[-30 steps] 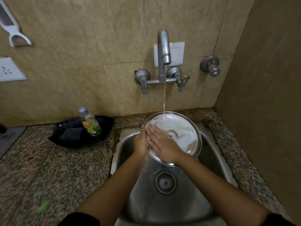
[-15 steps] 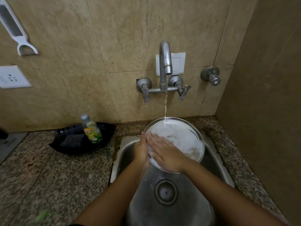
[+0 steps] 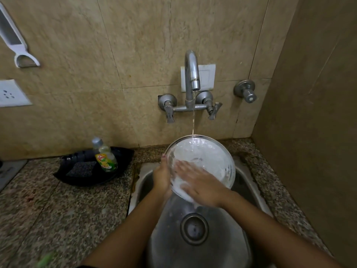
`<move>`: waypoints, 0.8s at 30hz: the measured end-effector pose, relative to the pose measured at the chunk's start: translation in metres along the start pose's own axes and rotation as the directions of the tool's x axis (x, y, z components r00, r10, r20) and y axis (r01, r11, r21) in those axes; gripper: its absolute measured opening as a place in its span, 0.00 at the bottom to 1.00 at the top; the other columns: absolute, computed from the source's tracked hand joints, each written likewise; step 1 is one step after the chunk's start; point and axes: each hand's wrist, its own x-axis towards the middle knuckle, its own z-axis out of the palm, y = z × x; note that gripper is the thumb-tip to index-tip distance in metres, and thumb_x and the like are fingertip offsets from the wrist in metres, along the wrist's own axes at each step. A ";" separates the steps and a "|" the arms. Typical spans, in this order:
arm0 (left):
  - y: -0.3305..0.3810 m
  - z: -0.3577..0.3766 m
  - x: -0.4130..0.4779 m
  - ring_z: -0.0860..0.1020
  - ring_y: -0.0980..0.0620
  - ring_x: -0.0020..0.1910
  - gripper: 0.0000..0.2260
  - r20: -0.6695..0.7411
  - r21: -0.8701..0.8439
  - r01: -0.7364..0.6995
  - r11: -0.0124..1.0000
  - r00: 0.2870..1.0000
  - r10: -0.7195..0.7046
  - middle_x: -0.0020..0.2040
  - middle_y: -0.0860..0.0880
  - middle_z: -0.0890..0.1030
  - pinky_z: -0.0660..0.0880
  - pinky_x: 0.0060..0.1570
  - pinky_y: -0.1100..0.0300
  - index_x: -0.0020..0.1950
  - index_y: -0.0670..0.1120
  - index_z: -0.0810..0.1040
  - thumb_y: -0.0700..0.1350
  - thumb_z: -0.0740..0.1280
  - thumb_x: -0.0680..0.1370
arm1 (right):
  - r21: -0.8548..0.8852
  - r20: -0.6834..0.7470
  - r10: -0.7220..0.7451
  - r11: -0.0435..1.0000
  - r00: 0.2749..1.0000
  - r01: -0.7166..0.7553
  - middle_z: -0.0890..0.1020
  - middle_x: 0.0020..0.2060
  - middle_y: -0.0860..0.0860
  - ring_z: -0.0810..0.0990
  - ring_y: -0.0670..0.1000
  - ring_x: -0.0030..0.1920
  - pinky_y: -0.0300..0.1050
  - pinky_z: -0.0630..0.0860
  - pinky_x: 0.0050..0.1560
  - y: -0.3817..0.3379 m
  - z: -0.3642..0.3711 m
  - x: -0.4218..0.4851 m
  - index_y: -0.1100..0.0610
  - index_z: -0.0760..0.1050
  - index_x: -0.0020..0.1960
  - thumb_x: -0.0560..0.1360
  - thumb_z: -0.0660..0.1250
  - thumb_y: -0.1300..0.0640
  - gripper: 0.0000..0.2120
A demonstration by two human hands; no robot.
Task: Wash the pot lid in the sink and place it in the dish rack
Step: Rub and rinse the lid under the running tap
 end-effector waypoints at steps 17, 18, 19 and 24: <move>0.006 -0.005 -0.005 0.83 0.42 0.45 0.20 -0.046 0.021 -0.068 0.997 0.997 0.068 0.45 0.41 0.84 0.79 0.52 0.48 0.43 0.43 0.82 0.59 0.60 0.78 | -0.183 -0.143 0.111 0.974 0.984 -0.136 0.44 0.77 0.48 0.43 0.49 0.78 0.50 0.46 0.77 0.054 0.001 -0.002 0.52 0.43 0.78 0.80 0.44 0.45 0.28; 0.005 -0.004 -0.005 0.83 0.42 0.45 0.21 -0.040 0.024 -0.064 0.998 0.997 0.065 0.45 0.41 0.84 0.79 0.52 0.48 0.44 0.42 0.82 0.59 0.61 0.78 | -0.199 -0.207 0.210 0.947 0.956 -0.251 0.45 0.77 0.49 0.45 0.51 0.78 0.52 0.48 0.77 0.060 -0.002 0.000 0.54 0.44 0.78 0.80 0.44 0.44 0.29; 0.005 -0.003 -0.006 0.83 0.42 0.45 0.21 -0.028 0.028 -0.070 0.997 0.997 0.071 0.44 0.41 0.85 0.79 0.52 0.48 0.46 0.41 0.82 0.59 0.62 0.78 | -0.186 -0.264 0.277 0.925 0.924 -0.330 0.46 0.77 0.51 0.46 0.52 0.78 0.53 0.50 0.76 0.061 -0.003 0.006 0.55 0.45 0.78 0.80 0.45 0.44 0.30; 0.009 -0.004 -0.015 0.85 0.43 0.44 0.08 0.183 0.007 -0.122 0.992 0.976 0.119 0.43 0.43 0.86 0.81 0.48 0.48 0.49 0.41 0.83 0.42 0.73 0.72 | -0.020 -0.483 0.261 0.951 0.836 -0.309 0.74 0.63 0.58 0.70 0.59 0.65 0.54 0.66 0.65 0.032 -0.021 0.057 0.57 0.70 0.65 0.80 0.52 0.49 0.20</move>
